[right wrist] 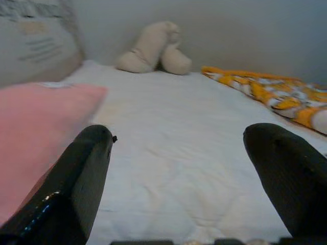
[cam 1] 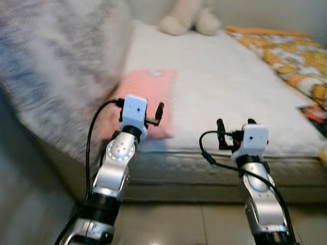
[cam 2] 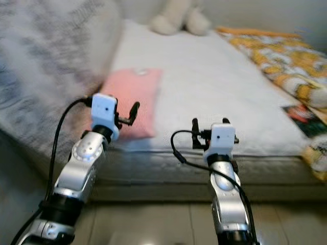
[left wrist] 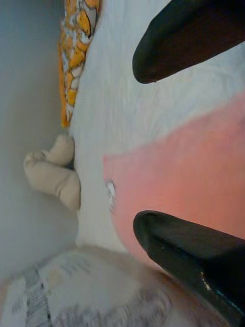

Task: Clean up the room

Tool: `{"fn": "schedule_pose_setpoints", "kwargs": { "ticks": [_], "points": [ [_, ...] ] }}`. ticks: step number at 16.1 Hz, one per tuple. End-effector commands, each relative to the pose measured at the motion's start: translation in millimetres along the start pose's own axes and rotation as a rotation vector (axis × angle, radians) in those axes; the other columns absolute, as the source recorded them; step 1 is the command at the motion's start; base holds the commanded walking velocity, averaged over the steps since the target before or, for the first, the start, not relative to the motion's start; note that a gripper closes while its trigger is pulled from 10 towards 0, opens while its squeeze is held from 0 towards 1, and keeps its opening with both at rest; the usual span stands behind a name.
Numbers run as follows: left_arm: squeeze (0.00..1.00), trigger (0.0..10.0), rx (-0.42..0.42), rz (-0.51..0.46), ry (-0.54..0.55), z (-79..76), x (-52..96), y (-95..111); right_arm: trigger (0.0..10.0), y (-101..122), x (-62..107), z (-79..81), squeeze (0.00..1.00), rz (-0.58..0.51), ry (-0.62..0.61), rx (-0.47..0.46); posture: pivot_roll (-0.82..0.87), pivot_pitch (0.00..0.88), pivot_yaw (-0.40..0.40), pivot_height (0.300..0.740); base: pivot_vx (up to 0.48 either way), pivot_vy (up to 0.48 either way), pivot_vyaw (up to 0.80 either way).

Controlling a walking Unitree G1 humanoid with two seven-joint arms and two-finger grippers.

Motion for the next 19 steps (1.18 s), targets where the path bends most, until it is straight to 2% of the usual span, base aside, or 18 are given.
{"fn": "schedule_pose_setpoints", "kwargs": {
  "ticks": [1, 3, 8, 10, 14, 15, 16, 18, 19],
  "points": [
    [0.0, 10.0, 0.021, -0.002, 0.024, 2.0, -4.0, 5, 10.0, 2, -5.4, -5.3, 0.0, 0.001, -0.017, 0.012, -0.03, 0.0, -0.051, 0.74, 0.446, 0.0, 0.0],
    [0.0, 10.0, 0.023, -0.005, 0.037, 4.0, -4.6, 6, 10.0, 3, -7.3, -6.9, 0.0, 0.0, -0.018, 0.011, -0.03, 0.0, -0.052, 0.74, 0.439, 0.0, 0.0],
    [0.0, 10.0, 0.024, -0.01, 0.032, 1.9, -4.9, 7, 10.0, 4, -9.3, -5.4, 0.0, 0.001, -0.006, 0.008, -0.03, 0.0, -0.056, 0.74, 0.413, 0.242, 0.0],
    [0.0, 10.0, 0.027, -0.01, 0.03, 1.2, -5.6, 7, 10.0, 3, -9.4, -4.0, 0.0, 0.003, 0.003, 0.006, -0.03, 0.0, -0.055, 0.74, 0.154, 0.405, 0.0],
    [0.0, 10.0, -0.006, 0.024, 0.065, 9.4, -11.3, 5, 10.0, -5, -8.7, -3.8, 0.0, 0.061, 0.01, -0.077, -0.03, 0.0, -0.051, 0.74, 0.0, 0.12, 0.0],
    [0.0, 10.0, -0.027, 0.086, 0.05, 11.8, -16.6, -1, 10.0, -12, -11.0, -7.3, 0.0, 0.111, -0.005, -0.12, -0.02, 0.0, -0.051, 0.74, 0.0, 0.0, 0.0],
    [0.0, 10.0, -0.011, 0.116, 0.052, 13.9, -18.5, -4, 10.0, -14, -11.8, -9.4, 0.0, 0.126, -0.015, -0.126, -0.02, 0.0, -0.05, 0.74, 0.0, 0.0, 0.0],
    [0.0, 10.0, 0.143, 0.222, 0.057, 22.8, -24.1, -14, 10.0, -25, -11.5, -22.0, 0.0, 0.184, -0.073, -0.091, -0.02, 0.0, -0.043, 0.74, 0.0, 0.0, 0.0],
    [0.0, 10.0, 0.18, 0.239, 0.048, 23.1, -25.7, -15, 10.0, -29, -10.8, -28.7, 0.0, 0.207, -0.105, -0.091, -0.02, 0.0, -0.042, 0.74, 0.0, 0.0, 0.0]
  ]
}}
Point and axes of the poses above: a point about 5 cm out from each wrist's last joint towards the gripper, its own x axis pointing back from the gripper into the wrist, its own y axis along the axis of the wrist's last joint, z = x × y, the point moved 1 cm from there along -x, pointing out of the wrist towards the gripper
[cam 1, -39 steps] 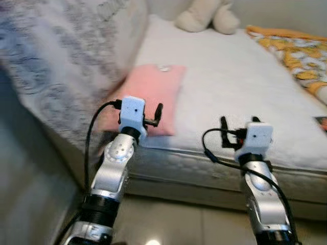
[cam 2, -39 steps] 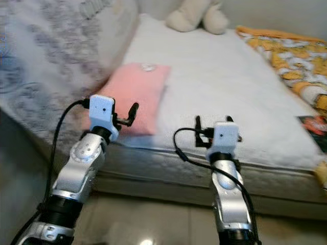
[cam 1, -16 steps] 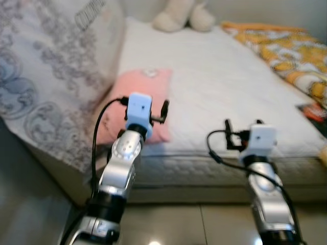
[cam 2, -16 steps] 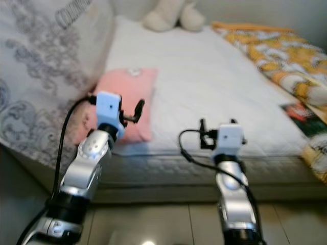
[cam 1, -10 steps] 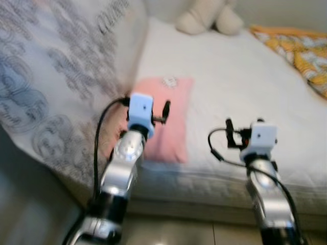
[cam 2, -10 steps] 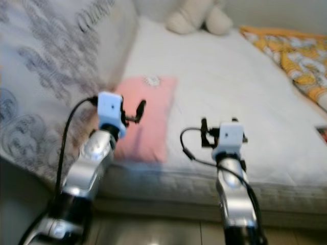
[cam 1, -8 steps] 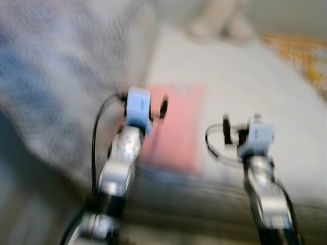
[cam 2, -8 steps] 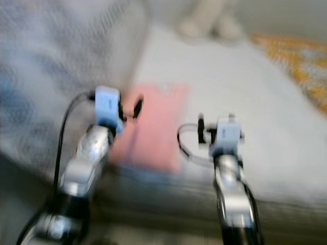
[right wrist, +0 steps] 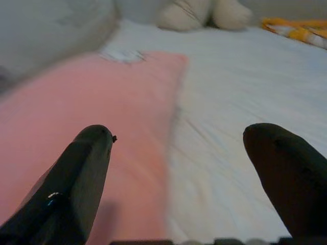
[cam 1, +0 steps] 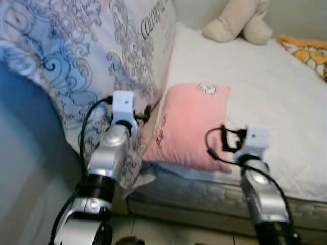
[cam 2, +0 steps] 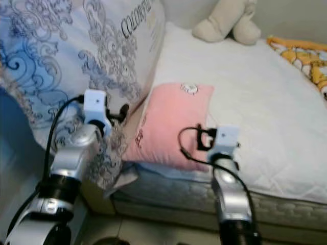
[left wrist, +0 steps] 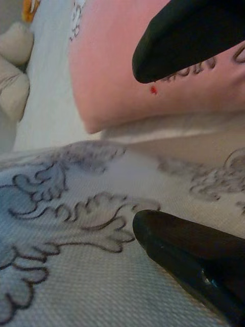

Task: Clean up the room

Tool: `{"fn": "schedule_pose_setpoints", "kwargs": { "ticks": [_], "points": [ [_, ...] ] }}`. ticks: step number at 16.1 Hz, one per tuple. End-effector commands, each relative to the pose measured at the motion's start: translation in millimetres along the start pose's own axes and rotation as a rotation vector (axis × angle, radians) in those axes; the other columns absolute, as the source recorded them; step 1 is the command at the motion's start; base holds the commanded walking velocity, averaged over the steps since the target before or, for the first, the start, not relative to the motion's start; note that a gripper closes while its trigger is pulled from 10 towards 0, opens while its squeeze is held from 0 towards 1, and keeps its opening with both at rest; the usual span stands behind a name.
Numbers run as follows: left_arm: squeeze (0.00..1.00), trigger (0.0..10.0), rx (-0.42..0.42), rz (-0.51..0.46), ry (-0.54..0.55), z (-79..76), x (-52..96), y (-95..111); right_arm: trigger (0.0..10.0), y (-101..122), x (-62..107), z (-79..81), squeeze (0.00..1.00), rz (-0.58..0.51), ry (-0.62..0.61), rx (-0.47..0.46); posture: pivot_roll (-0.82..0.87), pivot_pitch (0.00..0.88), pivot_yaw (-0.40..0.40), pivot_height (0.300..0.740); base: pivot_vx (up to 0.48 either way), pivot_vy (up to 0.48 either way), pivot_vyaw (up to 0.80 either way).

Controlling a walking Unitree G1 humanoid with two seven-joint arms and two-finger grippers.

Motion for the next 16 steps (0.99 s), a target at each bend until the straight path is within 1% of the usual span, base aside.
{"fn": "schedule_pose_setpoints", "kwargs": {
  "ticks": [1, 2, 3, 4, 5, 6, 7, 8, 9, 10, 11, 12, 13, 14, 15, 16],
  "points": [
    [0.0, 10.0, 0.035, 0.003, -0.05, -10.3, -3.6, 5, 10.0, -3, -1.2, -10.9, 0.0, 0.026, -0.044, -0.001, -0.02, 0.0, -0.041, 0.74, 0.0, 0.0, 0.0],
    [0.0, 10.0, 0.068, 0.003, -0.078, -15.2, -4.4, 6, 10.0, -4, -1.5, -14.7, 0.0, 0.032, -0.061, 0.008, -0.02, 0.0, -0.04, 0.74, 0.0, 0.0, 0.0],
    [0.0, 10.0, 0.038, -0.025, -0.112, -23.3, -5.0, 10, 10.0, -2, -2.1, -18.7, 0.0, 0.019, -0.079, 0.038, -0.03, 0.0, -0.039, 0.74, 0.0, 0.0, 0.0],
    [0.0, 10.0, -0.021, -0.077, -0.138, -29.1, -2.7, 16, 10.0, 3, -1.4, -19.0, 0.0, -0.014, -0.083, 0.07, -0.03, 0.0, -0.037, 0.74, 0.0, 0.0, 0.0],
    [0.0, 10.0, -0.167, -0.204, -0.158, -36.3, 5.0, 28, 10.0, 11, 1.8, -19.9, 0.0, -0.075, -0.104, 0.101, -0.03, 0.0, -0.037, 0.74, 0.0, 0.0, 0.0],
    [0.0, 10.0, -0.235, -0.274, -0.173, -41.6, 11.7, 32, 10.0, 16, 4.6, -18.8, 0.0, -0.112, -0.106, 0.119, -0.03, 0.0, -0.037, 0.74, 0.0, 0.0, 0.0],
    [0.0, 10.0, -0.204, -0.286, -0.184, -45.3, 17.1, 30, 10.0, 18, 7.9, -16.8, 0.0, -0.134, -0.105, 0.133, -0.03, 0.0, -0.038, 0.74, 0.0, 0.0, 0.0],
    [0.0, 10.0, -0.139, -0.239, -0.194, -47.8, 19.2, 21, 10.0, 16, 11.1, -15.3, 0.0, -0.134, -0.106, 0.125, -0.04, 0.0, -0.038, 0.74, 0.0, 0.0, 0.0],
    [0.0, 10.0, -0.108, -0.186, -0.205, -51.5, 19.7, 10, 10.0, 8, 13.4, -14.6, 0.0, -0.097, -0.114, 0.06, -0.04, 0.0, -0.039, 0.74, 0.0, 0.0, 0.0],
    [0.0, 10.0, -0.104, -0.158, -0.206, -54.5, 17.5, 5, 10.0, 2, 13.1, -15.5, 0.0, -0.064, -0.125, 0.009, -0.03, 0.0, -0.038, 0.74, 0.0, 0.0, 0.0],
    [0.0, 10.0, -0.083, -0.087, -0.201, -55.5, 9.5, -5, 10.0, -2, 8.6, -17.1, 0.0, -0.032, -0.131, -0.042, -0.03, 0.0, -0.036, 0.74, 0.0, 0.0, 0.0],
    [0.0, 10.0, -0.078, -0.062, -0.199, -55.6, 7.3, -8, 10.0, -3, 7.2, -17.4, 0.0, -0.023, -0.132, -0.06, -0.03, 0.0, -0.036, 0.74, 0.0, 0.0, 0.0],
    [0.0, 10.0, -0.052, 0.005, -0.178, -51.4, -5.7, -15, 10.0, -4, -2.5, -22.4, 0.0, 0.016, -0.137, -0.118, -0.02, 0.0, -0.036, 0.74, 0.0, 0.0, 0.0],
    [0.0, 10.0, -0.025, 0.044, -0.149, -44.0, -13.4, -19, 10.0, -5, -9.5, -25.1, 0.0, 0.033, -0.13, -0.146, -0.03, 0.0, -0.029, 0.74, 0.0, 0.0, 0.0],
    [0.0, 10.0, 0.012, 0.073, -0.126, -37.6, -18.8, -21, 10.0, -6, -16.5, -26.3, 0.0, 0.055, -0.112, -0.173, -0.03, 0.0, -0.024, 0.74, 0.0, 0.0, 0.0],
    [0.0, 10.0, 0.011, 0.094, -0.115, -34.9, -21.7, -23, 10.0, -8, -21.7, -28.8, 0.0, 0.075, -0.113, -0.188, -0.03, 0.0, -0.02, 0.74, 0.0, 0.0, 0.0]
  ]
}}
Point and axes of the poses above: a point about 5 cm out from each wrist's last joint towards the gripper, its own x axis pointing back from the gripper into the wrist, its own y axis along the axis of the wrist's last joint, z = x × y, the point moved 1 cm from there along -x, pointing out of the wrist towards the gripper
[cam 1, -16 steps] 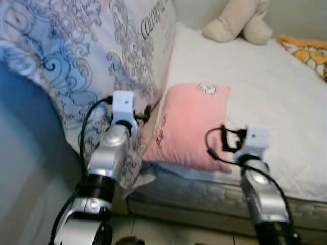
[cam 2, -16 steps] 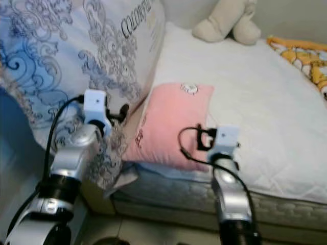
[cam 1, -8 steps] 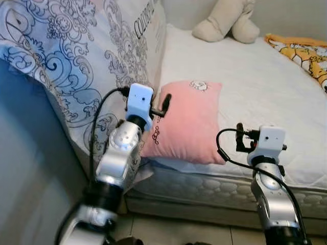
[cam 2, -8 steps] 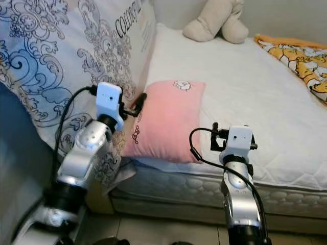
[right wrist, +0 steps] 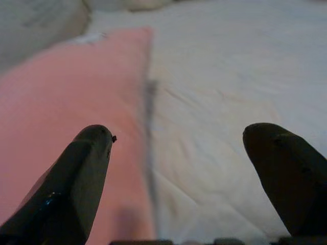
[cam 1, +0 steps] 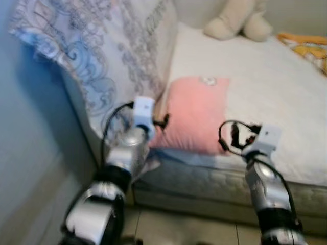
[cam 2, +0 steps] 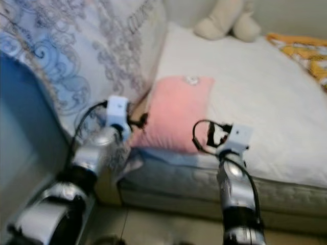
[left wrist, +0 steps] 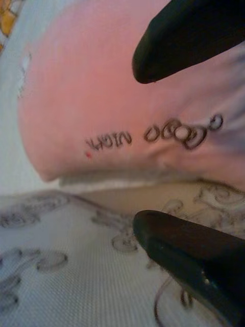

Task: Clean up the room

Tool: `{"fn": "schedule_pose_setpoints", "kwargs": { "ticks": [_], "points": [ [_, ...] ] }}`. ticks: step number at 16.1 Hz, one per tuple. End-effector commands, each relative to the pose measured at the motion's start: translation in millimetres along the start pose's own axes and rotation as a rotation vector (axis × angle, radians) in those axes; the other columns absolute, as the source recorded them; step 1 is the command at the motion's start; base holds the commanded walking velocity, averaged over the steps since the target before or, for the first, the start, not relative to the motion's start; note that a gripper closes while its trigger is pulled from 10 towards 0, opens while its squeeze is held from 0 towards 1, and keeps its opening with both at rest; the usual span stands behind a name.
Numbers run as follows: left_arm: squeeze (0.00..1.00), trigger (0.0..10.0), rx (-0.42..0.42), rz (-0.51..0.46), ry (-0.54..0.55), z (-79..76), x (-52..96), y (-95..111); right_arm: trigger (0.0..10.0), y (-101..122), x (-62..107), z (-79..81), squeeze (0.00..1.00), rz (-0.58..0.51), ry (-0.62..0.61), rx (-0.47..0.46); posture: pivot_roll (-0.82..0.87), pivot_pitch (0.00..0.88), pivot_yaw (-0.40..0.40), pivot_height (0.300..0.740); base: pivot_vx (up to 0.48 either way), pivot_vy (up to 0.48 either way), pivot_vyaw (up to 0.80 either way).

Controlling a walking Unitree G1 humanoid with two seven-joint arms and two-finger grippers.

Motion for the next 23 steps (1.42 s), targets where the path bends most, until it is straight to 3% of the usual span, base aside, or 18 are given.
{"fn": "schedule_pose_setpoints", "kwargs": {
  "ticks": [1, 2, 6, 8, 11, 15, 19, 23],
  "points": [
    [0.0, 10.0, 0.007, -0.001, -0.008, -5.5, -4.6, 4, 10.0, 2, -6.4, -11.8, 0.0, 0.016, -0.029, -0.023, -0.04, 0.0, -0.014, 0.74, 0.0, 0.0, 0.0],
    [0.0, 10.0, 0.014, 0.0, -0.009, -6.3, -7.7, 7, 10.0, 5, -12.2, -10.2, 0.0, 0.027, -0.02, -0.056, -0.05, 0.0, -0.009, 0.74, 0.0, 0.0, 0.0],
    [0.0, 10.0, 0.081, 0.004, 0.013, -8.3, -12.7, 8, 10.0, 12, -23.0, -2.7, 0.0, 0.004, 0.01, -0.003, -0.06, 0.0, -0.007, 0.74, 0.0, 0.0, 0.0],
    [0.0, 10.0, -0.013, -0.062, -0.017, -11.6, -12.8, 17, 10.0, 21, -22.9, 2.4, 0.0, -0.057, 0.047, 0.086, -0.06, 0.0, -0.009, 0.74, 0.0, 0.0, 0.0],
    [0.0, 10.0, 0.038, -0.025, 0.002, -9.6, -13.1, 7, 10.0, 7, -22.3, -2.0, 0.0, -0.019, 0.035, 0.066, -0.07, 0.002, -0.007, 0.74, 0.0, 0.0, 0.0],
    [0.0, 10.0, 0.082, -0.023, -0.012, -20.6, -15.6, 9, 10.0, 8, -28.2, 11.6, 0.0, -0.025, 0.068, 0.099, -0.08, 0.025, 0.001, 0.74, 0.0, 0.0, 0.0],
    [0.0, 10.0, 0.116, -0.011, -0.008, -21.3, -16.3, 8, 10.0, 8, -33.5, 21.6, 0.0, -0.004, 0.115, 0.111, -0.07, 0.025, -0.004, 0.74, 0.0, 0.0, 0.0],
    [0.0, 10.0, 0.129, 0.083, -0.016, -31.1, -14.4, -12, 10.0, 0, -35.7, 33.2, 0.0, 0.059, 0.142, 0.111, -0.07, 0.031, -0.008, 0.74, 0.0, 0.0, 0.0]
  ]
}}
Point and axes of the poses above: a point about 5 cm out from each wrist's last joint towards the gripper, its own x axis pointing back from the gripper into the wrist, its own y axis along the axis of the wrist's last joint, z = x × y, the point moved 1 cm from there along -x, pointing out of the wrist towards the gripper
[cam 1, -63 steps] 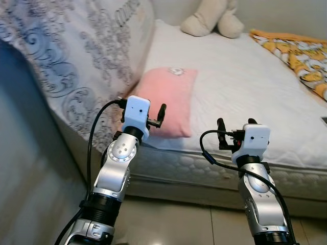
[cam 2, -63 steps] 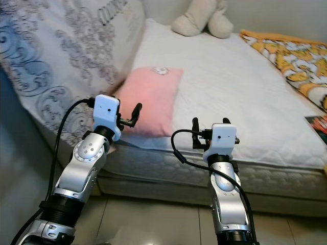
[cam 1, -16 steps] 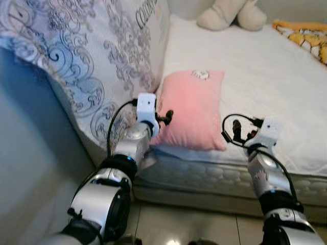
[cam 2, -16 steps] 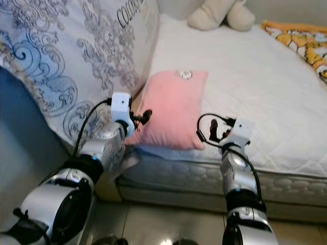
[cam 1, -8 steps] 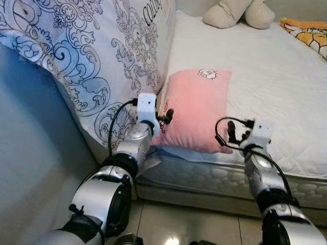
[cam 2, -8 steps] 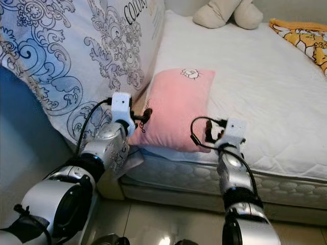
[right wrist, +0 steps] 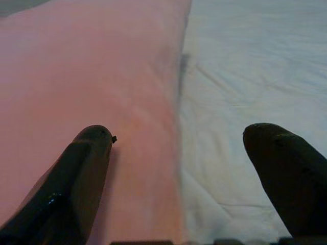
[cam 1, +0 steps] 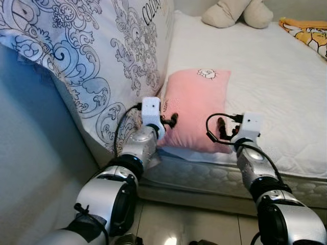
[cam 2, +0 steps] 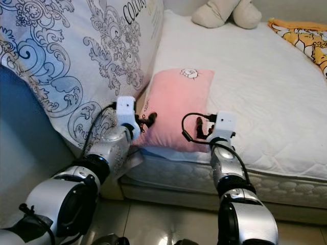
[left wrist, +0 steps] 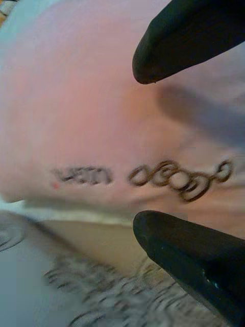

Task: Clean up the room

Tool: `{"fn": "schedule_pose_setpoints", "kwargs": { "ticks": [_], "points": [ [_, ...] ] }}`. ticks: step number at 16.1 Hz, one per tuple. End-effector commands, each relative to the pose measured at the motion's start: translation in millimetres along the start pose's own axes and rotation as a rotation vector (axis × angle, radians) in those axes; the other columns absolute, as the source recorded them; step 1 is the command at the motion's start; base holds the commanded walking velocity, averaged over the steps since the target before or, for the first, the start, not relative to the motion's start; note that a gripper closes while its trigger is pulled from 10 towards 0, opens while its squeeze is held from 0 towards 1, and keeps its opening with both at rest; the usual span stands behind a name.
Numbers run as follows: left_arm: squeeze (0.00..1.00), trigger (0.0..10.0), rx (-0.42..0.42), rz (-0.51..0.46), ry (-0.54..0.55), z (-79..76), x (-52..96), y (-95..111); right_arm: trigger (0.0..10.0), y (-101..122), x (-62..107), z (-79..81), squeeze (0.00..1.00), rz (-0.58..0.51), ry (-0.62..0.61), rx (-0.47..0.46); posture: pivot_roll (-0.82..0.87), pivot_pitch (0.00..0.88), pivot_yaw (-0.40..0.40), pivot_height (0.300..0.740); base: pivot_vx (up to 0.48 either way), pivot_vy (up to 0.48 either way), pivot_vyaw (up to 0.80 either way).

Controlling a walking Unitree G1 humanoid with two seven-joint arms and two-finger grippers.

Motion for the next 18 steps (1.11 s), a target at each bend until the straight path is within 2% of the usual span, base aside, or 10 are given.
{"fn": "schedule_pose_setpoints", "kwargs": {
  "ticks": [1, 2, 5, 7, 8, 9, 10, 12, 15, 18],
  "points": [
    [0.0, 10.0, 0.007, 0.053, -0.001, -3.9, 0.8, -12, 10.0, 1, -1.8, 5.5, 0.0, 0.006, 0.018, 0.008, -0.08, 0.025, -0.007, 0.74, 0.0, 0.0, 0.0],
    [0.0, 10.0, 0.007, 0.063, -0.005, -5.3, 1.2, -15, 10.0, 1, -2.0, 6.7, 0.0, 0.009, 0.02, 0.01, -0.08, 0.025, -0.007, 0.74, 0.0, 0.0, 0.0],
    [0.0, 10.0, -0.107, 0.02, -0.086, -18.5, 0.3, -10, 10.0, 5, -2.7, 17.2, 0.0, -0.027, 0.06, 0.059, -0.07, 0.011, -0.013, 0.74, 0.0, 0.0, 0.0],
    [0.0, 10.0, -0.122, -0.02, -0.091, -20.2, -0.5, -2, 10.0, 5, -1.9, 18.1, 0.0, -0.044, 0.055, 0.068, -0.07, 0.002, -0.019, 0.74, 0.0, 0.0, 0.0],
    [0.0, 10.0, -0.206, -0.145, -0.11, -24.1, 0.0, 18, 10.0, 18, 0.4, 17.1, 0.0, -0.154, 0.016, 0.113, -0.07, 0.0, -0.021, 0.74, 0.0, 0.0, 0.0],
    [0.0, 10.0, -0.292, -0.316, -0.14, -29.4, 6.7, 40, 10.0, 34, 9.3, 18.4, 0.0, -0.302, -0.009, 0.144, -0.06, 0.0, -0.022, 0.74, 0.0, 0.0, 0.0],
    [0.0, 10.0, -0.319, -0.406, -0.153, -30.5, 14.4, 51, 10.0, 40, 19.2, 21.4, 0.0, -0.377, -0.004, 0.167, -0.06, 0.0, -0.02, 0.74, 0.0, 0.0, 0.0],
    [0.0, 10.0, -0.324, -0.6, -0.146, -26.3, 57.0, 73, 10.0, 63, 76.2, 19.3, 0.0, -0.599, -0.057, 0.249, -0.06, 0.0, -0.014, 0.74, 0.0, 0.0, 0.0],
    [0.0, 10.0, -0.317, -0.621, -0.116, -14.1, 74.0, 75, 10.0, 61, 108.5, 14.6, 0.0, -0.634, -0.127, 0.258, -0.07, 0.0, -0.004, 0.74, 0.0, -0.089, 0.0],
    [0.0, 10.0, -0.32, -0.557, -0.092, -12.0, 75.0, 65, 10.0, 48, 113.7, 16.3, 0.0, -0.545, -0.139, 0.265, -0.09, 0.0, 0.003, 0.74, 0.0, -0.461, 0.0]
  ]
}}
Point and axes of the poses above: a point about 5 cm out from each wrist's last joint towards the gripper, its own x axis pointing back from the gripper into the wrist, its own y axis along the axis of the wrist's last joint, z = x × y, the point moved 1 cm from there along -x, pointing out of the wrist towards the gripper
